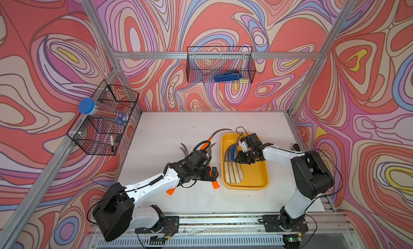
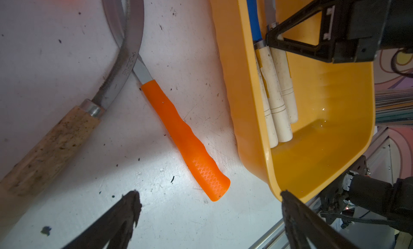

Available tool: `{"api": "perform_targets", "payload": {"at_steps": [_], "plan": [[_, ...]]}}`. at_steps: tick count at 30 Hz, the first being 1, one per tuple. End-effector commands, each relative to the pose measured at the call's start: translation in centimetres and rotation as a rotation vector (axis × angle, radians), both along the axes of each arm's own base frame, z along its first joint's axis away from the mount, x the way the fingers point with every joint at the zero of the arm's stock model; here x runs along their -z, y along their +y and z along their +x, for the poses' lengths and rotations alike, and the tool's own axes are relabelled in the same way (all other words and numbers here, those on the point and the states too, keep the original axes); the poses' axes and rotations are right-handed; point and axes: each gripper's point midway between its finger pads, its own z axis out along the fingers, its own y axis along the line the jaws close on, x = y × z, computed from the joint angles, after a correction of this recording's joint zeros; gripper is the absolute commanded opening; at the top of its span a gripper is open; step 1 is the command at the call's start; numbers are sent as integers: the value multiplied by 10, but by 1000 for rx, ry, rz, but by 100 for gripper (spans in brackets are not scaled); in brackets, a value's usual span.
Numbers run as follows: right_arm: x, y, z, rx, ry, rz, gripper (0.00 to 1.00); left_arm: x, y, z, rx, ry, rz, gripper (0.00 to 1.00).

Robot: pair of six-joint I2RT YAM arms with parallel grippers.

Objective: Put small sickles into storage boxes
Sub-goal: Place the sickle in the storage box.

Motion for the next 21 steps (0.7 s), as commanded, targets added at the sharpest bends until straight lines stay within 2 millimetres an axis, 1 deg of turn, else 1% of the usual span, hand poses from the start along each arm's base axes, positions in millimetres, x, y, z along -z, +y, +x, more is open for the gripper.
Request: {"api": "perform_targets", "payload": {"at_steps": [1,3,6,15,21], "plan": [[3,-6,3,20,4,-26,35,-11,3,7,-5,-42,21,100],[0,-8,3,26,-3,-33,41,-12,7,9,-7,-50,44,100],[-6,-9,4,29,-10,-40,52,-13,11,11,-10,-59,78,100],[-26,-11,1,33,-48,-32,89,-21,26,21,0,-108,209,100],[-36,-12,-1,40,-64,-24,94,-22,32,35,2,-117,308,100]]}}
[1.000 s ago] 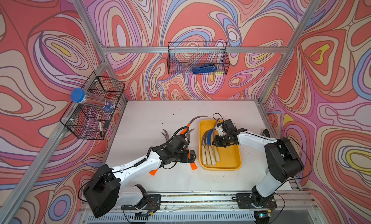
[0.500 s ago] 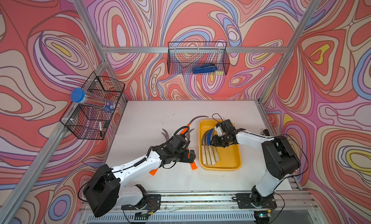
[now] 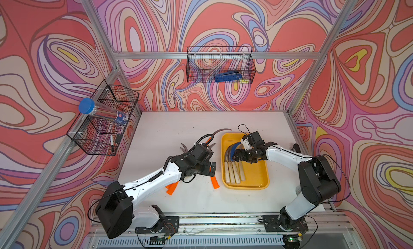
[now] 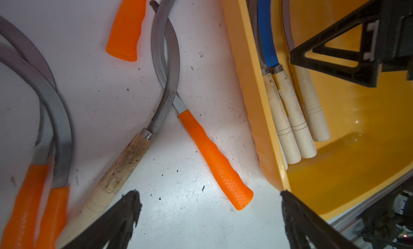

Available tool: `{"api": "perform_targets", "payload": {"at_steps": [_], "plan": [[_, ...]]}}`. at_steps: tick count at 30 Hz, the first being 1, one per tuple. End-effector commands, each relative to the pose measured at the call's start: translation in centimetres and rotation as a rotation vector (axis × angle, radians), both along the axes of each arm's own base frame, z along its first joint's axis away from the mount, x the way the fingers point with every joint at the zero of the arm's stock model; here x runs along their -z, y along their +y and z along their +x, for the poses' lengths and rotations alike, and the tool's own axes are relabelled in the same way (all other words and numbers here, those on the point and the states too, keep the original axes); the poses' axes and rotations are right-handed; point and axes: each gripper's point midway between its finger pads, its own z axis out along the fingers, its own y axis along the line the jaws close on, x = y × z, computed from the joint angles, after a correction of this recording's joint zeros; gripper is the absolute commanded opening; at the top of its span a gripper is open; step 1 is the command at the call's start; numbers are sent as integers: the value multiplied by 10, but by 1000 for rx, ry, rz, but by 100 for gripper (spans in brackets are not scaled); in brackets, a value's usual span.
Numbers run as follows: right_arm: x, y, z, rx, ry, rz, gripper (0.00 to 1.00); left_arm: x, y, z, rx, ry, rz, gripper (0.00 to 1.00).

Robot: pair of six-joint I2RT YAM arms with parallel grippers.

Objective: Put small sickles into storage boxes
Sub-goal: Place the sickle in the storage box, then pick up the sickle at the center of the board.

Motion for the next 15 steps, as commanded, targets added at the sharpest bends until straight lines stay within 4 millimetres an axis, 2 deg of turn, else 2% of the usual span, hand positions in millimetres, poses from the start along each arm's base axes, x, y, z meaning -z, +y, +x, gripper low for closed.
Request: {"api": "perform_targets", "payload": {"at_steps": [1,3,15], "plan": [[-12,-5,-1,16,-22,1,94,6,17,7,-6,7,122,100],[-17,-4,-3,16,-32,11,98,4,17,13,-7,8,141,100],[-44,-6,-6,37,-78,40,98,2,18,58,29,39,325,100]]}}
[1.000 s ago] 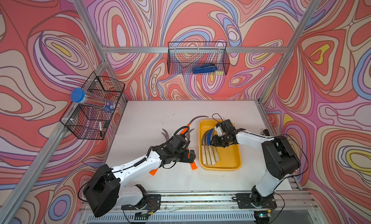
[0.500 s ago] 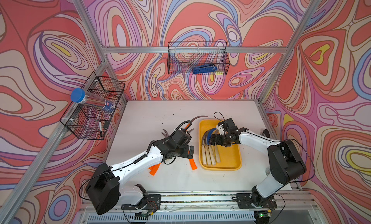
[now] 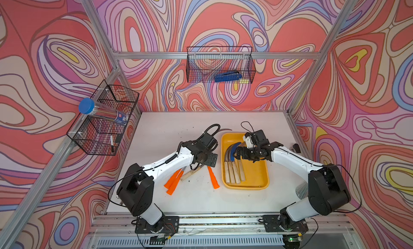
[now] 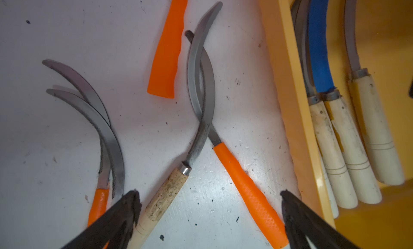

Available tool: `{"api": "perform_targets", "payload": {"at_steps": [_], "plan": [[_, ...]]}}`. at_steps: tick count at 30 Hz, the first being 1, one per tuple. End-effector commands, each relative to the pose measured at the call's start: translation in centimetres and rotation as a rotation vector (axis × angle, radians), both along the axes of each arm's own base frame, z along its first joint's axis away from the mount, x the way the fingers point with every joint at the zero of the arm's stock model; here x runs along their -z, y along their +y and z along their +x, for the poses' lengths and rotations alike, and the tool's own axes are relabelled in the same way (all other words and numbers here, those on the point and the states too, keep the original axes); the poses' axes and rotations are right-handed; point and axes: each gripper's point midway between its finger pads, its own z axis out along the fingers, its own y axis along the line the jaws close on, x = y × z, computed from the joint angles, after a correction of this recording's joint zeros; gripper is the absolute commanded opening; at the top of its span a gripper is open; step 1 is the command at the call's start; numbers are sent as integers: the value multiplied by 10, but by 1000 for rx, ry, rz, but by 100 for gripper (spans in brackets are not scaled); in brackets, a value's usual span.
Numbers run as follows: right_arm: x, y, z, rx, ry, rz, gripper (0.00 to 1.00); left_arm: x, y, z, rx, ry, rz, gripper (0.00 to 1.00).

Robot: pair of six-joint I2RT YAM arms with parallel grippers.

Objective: Put small sickles into storage boxes
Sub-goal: Pick up the sickle at the center of the board.

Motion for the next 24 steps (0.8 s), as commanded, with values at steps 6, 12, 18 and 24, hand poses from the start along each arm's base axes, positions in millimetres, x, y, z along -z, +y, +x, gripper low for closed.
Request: {"api": "perform_targets", "payload": {"at_steps": [6,12,18,24], "plan": [[-21,-5,-6,35,-37,34,98,2,5,17,140,113,150,98],[-28,-6,-9,43,-54,47,98,17,6,34,232,198,218,94],[-35,-8,-12,52,-84,56,98,32,18,59,214,250,195,82],[-39,-8,-14,56,-96,66,98,47,28,78,171,287,155,74]]}}
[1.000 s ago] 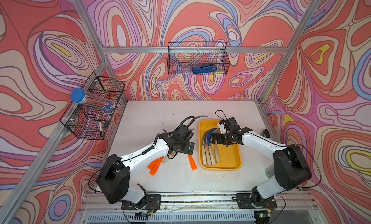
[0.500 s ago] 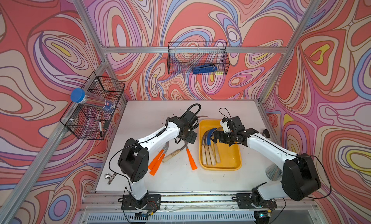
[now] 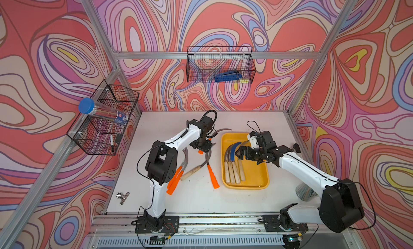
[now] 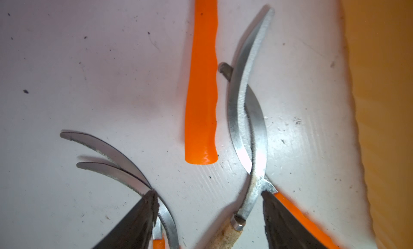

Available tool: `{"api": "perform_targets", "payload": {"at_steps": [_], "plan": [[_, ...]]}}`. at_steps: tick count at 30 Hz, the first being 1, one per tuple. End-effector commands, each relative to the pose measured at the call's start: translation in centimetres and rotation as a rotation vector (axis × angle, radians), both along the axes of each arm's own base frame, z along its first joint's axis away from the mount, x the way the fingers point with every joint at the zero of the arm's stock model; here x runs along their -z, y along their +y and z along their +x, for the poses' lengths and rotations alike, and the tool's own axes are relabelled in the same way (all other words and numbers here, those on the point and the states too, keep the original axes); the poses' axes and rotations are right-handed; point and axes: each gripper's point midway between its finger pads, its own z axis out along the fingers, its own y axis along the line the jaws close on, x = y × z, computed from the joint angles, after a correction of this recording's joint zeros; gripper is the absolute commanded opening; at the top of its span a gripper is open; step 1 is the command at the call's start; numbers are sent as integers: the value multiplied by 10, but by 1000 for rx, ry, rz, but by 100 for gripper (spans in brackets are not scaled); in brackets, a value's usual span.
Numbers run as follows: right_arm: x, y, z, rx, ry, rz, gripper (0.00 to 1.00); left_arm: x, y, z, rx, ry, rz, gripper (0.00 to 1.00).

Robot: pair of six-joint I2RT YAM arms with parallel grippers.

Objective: Put small sickles into storage boxes
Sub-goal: Pick up the sickle at the center of the board.

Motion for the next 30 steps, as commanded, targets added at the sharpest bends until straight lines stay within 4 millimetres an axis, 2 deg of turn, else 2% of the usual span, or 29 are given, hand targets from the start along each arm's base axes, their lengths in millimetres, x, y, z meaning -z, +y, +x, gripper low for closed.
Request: {"api": "perform_targets", "payload": {"at_steps": [1,6,13,16,26,30], "plan": [[-4,-3,1,16,-21,8,98,10,1,-3,22,68,3,74],[-6,-3,1,16,-26,11,98,28,1,4,20,96,27,74],[-7,-3,-2,19,-28,18,98,49,6,18,-14,110,42,65],[-7,-4,-3,20,-26,18,98,54,7,22,-32,112,28,60],[-9,-2,-2,22,-28,25,98,69,8,30,-52,120,31,57],[-10,-2,-1,20,-27,27,98,73,7,30,-61,126,25,48]]}}
